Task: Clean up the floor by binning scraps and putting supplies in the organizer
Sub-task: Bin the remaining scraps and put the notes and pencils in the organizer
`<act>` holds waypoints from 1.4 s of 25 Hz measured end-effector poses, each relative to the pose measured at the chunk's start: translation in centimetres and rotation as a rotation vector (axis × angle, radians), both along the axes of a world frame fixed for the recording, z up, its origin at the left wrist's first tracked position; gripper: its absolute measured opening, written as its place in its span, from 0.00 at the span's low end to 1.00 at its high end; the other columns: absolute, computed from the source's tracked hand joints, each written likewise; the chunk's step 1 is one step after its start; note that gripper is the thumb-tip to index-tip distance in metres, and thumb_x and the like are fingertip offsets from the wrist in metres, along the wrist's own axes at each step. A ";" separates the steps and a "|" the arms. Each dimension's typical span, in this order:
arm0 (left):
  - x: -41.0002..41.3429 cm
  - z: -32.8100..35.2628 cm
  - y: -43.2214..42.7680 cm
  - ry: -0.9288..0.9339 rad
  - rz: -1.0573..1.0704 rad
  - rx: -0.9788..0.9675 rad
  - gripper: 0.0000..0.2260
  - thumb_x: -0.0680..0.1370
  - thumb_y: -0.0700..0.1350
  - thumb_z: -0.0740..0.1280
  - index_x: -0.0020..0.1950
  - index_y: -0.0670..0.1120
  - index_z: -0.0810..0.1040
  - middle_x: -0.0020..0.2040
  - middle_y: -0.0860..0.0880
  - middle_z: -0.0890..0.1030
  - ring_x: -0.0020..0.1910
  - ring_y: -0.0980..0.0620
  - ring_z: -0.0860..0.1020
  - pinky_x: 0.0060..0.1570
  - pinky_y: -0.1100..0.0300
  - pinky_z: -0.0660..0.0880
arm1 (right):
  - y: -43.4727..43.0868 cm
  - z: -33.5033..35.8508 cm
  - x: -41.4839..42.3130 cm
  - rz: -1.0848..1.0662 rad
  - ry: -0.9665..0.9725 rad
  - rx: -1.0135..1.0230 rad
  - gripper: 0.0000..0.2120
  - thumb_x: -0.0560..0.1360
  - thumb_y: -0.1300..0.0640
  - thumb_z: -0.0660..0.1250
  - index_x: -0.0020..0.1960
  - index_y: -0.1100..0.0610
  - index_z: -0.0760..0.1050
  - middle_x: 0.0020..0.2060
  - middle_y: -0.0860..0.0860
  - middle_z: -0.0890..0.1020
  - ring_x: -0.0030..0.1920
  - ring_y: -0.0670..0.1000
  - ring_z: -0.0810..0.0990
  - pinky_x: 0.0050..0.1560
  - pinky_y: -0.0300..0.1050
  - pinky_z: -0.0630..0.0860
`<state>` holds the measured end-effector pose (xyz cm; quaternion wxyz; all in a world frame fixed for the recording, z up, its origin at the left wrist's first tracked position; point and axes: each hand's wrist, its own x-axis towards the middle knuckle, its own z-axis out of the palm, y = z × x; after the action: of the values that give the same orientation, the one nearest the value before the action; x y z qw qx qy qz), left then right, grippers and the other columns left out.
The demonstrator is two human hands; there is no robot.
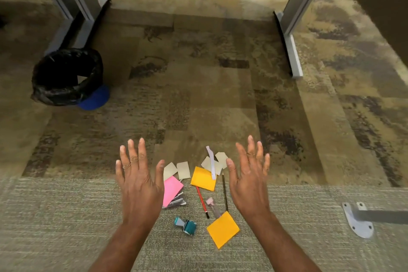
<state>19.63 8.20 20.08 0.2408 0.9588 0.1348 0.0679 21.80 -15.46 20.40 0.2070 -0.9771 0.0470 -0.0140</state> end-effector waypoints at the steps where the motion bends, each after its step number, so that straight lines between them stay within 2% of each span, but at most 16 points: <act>1: -0.1 -2.5 0.1 0.007 -0.008 0.004 0.30 0.84 0.60 0.51 0.82 0.53 0.44 0.83 0.50 0.44 0.81 0.52 0.38 0.79 0.46 0.42 | 0.4 -2.7 0.0 -0.003 0.010 0.006 0.24 0.84 0.45 0.52 0.78 0.51 0.61 0.82 0.49 0.47 0.81 0.51 0.39 0.80 0.59 0.42; 5: 0.5 -10.2 1.3 0.052 -0.011 -0.002 0.30 0.84 0.58 0.52 0.82 0.54 0.44 0.83 0.51 0.43 0.81 0.53 0.37 0.80 0.46 0.41 | 1.4 -11.0 0.6 0.000 0.025 0.016 0.24 0.84 0.45 0.52 0.77 0.51 0.62 0.82 0.50 0.48 0.81 0.52 0.41 0.80 0.58 0.41; 9: 1.5 -16.8 2.3 0.127 0.016 -0.077 0.29 0.83 0.58 0.53 0.82 0.54 0.47 0.83 0.49 0.49 0.82 0.50 0.42 0.79 0.45 0.43 | 1.9 -16.8 1.8 -0.014 0.044 0.011 0.22 0.84 0.47 0.54 0.76 0.51 0.63 0.81 0.51 0.52 0.81 0.54 0.45 0.79 0.57 0.42; 11: 1.5 -19.9 2.5 0.199 0.050 -0.139 0.29 0.83 0.58 0.55 0.82 0.55 0.51 0.82 0.48 0.53 0.82 0.48 0.46 0.79 0.42 0.45 | 1.4 -19.0 2.6 -0.093 0.093 0.010 0.21 0.83 0.50 0.57 0.75 0.51 0.66 0.80 0.52 0.59 0.80 0.54 0.53 0.78 0.57 0.46; 12: 1.4 -21.3 2.8 0.240 0.065 -0.164 0.28 0.82 0.58 0.56 0.81 0.56 0.53 0.82 0.47 0.54 0.81 0.47 0.48 0.78 0.40 0.46 | 1.1 -20.0 2.9 -0.149 0.118 0.014 0.20 0.82 0.52 0.58 0.73 0.53 0.69 0.77 0.52 0.66 0.78 0.55 0.60 0.77 0.58 0.51; 14: 1.2 -23.7 3.1 0.318 0.077 -0.179 0.27 0.81 0.58 0.59 0.80 0.56 0.58 0.82 0.45 0.56 0.81 0.44 0.52 0.76 0.37 0.49 | 0.5 -21.5 3.5 -0.264 0.136 0.035 0.16 0.80 0.53 0.62 0.66 0.54 0.76 0.65 0.53 0.79 0.67 0.55 0.75 0.70 0.56 0.64; 16: 1.4 -25.1 3.2 0.373 0.072 -0.155 0.26 0.81 0.58 0.61 0.78 0.55 0.63 0.81 0.45 0.59 0.80 0.43 0.55 0.75 0.36 0.52 | 0.2 -22.6 3.8 -0.337 0.128 0.084 0.13 0.78 0.53 0.65 0.59 0.55 0.81 0.54 0.53 0.85 0.55 0.55 0.81 0.61 0.53 0.72; 19: 2.9 -25.5 2.9 0.375 0.049 -0.147 0.22 0.80 0.54 0.65 0.74 0.53 0.71 0.74 0.46 0.71 0.73 0.44 0.68 0.72 0.40 0.58 | 0.6 -23.5 4.5 -0.308 0.152 0.169 0.10 0.77 0.53 0.66 0.52 0.55 0.83 0.47 0.53 0.86 0.48 0.55 0.82 0.50 0.49 0.77; 20: 3.5 -25.5 2.8 0.368 0.050 -0.159 0.21 0.79 0.53 0.67 0.72 0.52 0.73 0.69 0.47 0.77 0.68 0.45 0.73 0.70 0.42 0.60 | 0.9 -23.7 4.8 -0.285 0.158 0.177 0.10 0.77 0.53 0.66 0.51 0.55 0.83 0.46 0.52 0.86 0.47 0.55 0.82 0.48 0.49 0.78; 22: 4.5 -25.3 2.5 0.372 0.071 -0.153 0.20 0.78 0.52 0.69 0.70 0.51 0.75 0.60 0.47 0.83 0.63 0.46 0.76 0.68 0.44 0.61 | 1.6 -24.0 5.6 -0.240 0.147 0.153 0.12 0.77 0.50 0.66 0.53 0.55 0.83 0.47 0.52 0.85 0.48 0.54 0.82 0.49 0.49 0.77; 23: 4.8 -25.2 2.3 0.373 0.088 -0.147 0.21 0.78 0.52 0.70 0.70 0.51 0.75 0.61 0.47 0.83 0.64 0.46 0.75 0.69 0.44 0.60 | 1.9 -24.1 6.0 -0.219 0.143 0.123 0.13 0.77 0.48 0.66 0.55 0.54 0.82 0.48 0.51 0.85 0.49 0.54 0.82 0.50 0.49 0.77; 27: 5.2 -25.1 1.6 0.366 0.098 -0.096 0.25 0.77 0.51 0.71 0.72 0.51 0.72 0.71 0.50 0.74 0.73 0.47 0.67 0.71 0.43 0.55 | 2.3 -24.9 6.8 -0.179 0.187 0.002 0.14 0.75 0.46 0.69 0.56 0.52 0.82 0.49 0.51 0.84 0.51 0.54 0.82 0.50 0.47 0.77; 32: 5.9 -25.3 1.5 0.349 0.129 -0.066 0.24 0.75 0.48 0.73 0.71 0.50 0.74 0.68 0.46 0.76 0.68 0.46 0.70 0.69 0.45 0.61 | 2.5 -25.8 6.9 -0.184 0.210 0.022 0.14 0.74 0.49 0.71 0.57 0.55 0.79 0.49 0.53 0.83 0.52 0.55 0.81 0.50 0.48 0.77; 35: 6.2 -25.2 1.1 0.373 0.147 -0.067 0.25 0.75 0.48 0.74 0.71 0.50 0.74 0.67 0.46 0.76 0.67 0.46 0.71 0.68 0.46 0.61 | 2.4 -26.0 6.9 -0.179 0.219 0.083 0.12 0.75 0.52 0.70 0.57 0.54 0.80 0.50 0.53 0.82 0.52 0.55 0.81 0.48 0.47 0.77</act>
<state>25.84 9.27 -5.07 0.2377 0.9338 0.2489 -0.0979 28.72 -13.04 -5.61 0.2390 -0.9553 0.1566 0.0765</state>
